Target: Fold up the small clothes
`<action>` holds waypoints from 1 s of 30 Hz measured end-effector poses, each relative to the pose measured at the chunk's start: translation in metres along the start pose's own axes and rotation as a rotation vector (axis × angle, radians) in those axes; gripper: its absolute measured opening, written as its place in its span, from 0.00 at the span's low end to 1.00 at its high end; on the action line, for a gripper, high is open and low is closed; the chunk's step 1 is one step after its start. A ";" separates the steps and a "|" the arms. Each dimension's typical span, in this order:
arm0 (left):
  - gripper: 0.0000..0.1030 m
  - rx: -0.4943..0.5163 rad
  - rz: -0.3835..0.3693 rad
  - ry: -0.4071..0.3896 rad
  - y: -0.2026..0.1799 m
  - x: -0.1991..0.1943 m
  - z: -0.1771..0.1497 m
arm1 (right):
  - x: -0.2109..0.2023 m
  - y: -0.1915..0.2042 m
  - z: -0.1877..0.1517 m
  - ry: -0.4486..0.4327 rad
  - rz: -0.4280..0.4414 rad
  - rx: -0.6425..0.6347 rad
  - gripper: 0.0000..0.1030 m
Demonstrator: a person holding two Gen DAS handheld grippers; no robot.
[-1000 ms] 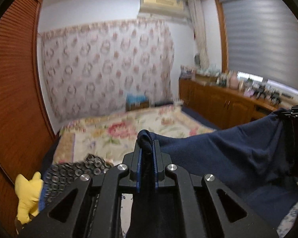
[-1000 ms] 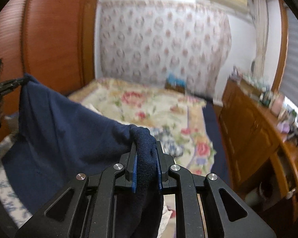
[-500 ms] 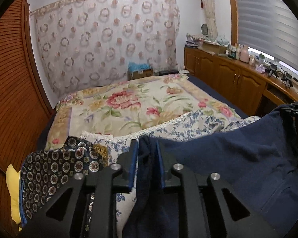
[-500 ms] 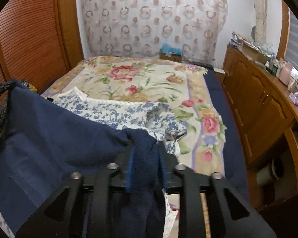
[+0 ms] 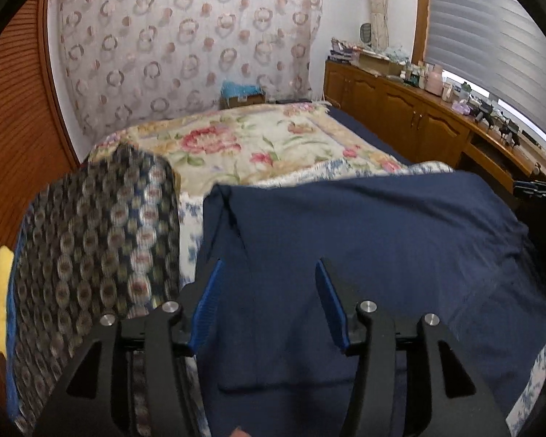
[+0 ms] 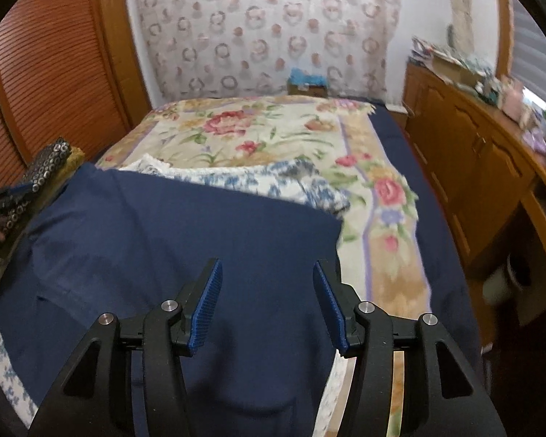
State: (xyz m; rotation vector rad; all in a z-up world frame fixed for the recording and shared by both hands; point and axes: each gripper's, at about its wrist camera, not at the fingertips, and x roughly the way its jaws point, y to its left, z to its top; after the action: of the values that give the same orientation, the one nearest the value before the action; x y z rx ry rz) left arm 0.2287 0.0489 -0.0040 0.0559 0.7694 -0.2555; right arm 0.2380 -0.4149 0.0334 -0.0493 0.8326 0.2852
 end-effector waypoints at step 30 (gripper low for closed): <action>0.51 -0.011 -0.020 0.068 -0.030 -0.026 -0.074 | -0.052 0.022 -0.072 0.012 -0.001 0.132 0.51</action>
State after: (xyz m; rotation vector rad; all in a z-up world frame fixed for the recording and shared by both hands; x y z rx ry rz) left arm 0.1531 0.0358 -0.0374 0.0467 0.8396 -0.2690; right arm 0.1467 -0.4170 0.0246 0.0718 0.8613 0.2291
